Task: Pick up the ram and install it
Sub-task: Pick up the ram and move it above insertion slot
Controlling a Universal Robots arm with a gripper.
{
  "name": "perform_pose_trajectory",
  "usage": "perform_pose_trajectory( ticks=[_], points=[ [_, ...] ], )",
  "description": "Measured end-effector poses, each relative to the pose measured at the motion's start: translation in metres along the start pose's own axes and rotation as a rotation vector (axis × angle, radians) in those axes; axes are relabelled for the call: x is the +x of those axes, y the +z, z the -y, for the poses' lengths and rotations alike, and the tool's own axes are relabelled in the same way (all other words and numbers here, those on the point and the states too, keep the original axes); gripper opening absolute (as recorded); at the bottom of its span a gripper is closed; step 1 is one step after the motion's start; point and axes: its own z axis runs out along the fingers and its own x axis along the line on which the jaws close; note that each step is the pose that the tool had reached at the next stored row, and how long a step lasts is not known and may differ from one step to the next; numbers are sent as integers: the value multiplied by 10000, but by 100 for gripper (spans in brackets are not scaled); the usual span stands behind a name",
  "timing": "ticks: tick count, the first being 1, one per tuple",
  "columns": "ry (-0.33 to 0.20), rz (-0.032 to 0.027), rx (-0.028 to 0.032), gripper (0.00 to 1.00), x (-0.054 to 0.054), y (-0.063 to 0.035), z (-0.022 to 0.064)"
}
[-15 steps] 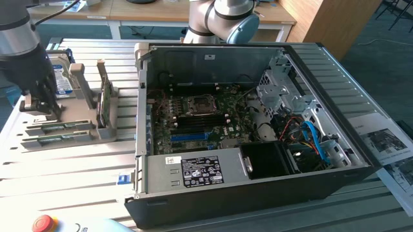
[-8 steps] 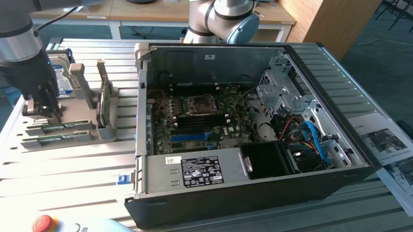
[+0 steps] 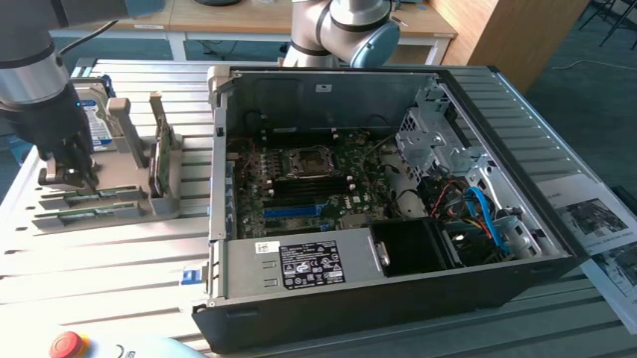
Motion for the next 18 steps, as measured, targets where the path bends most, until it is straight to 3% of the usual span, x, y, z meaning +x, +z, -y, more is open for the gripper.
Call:
perform_pose_trajectory(
  ticks=[5, 18],
  points=[
    [-1, 1, 3, 25, 1, 3, 1],
    [-1, 1, 2, 25, 130, 5, -5]
  ],
)
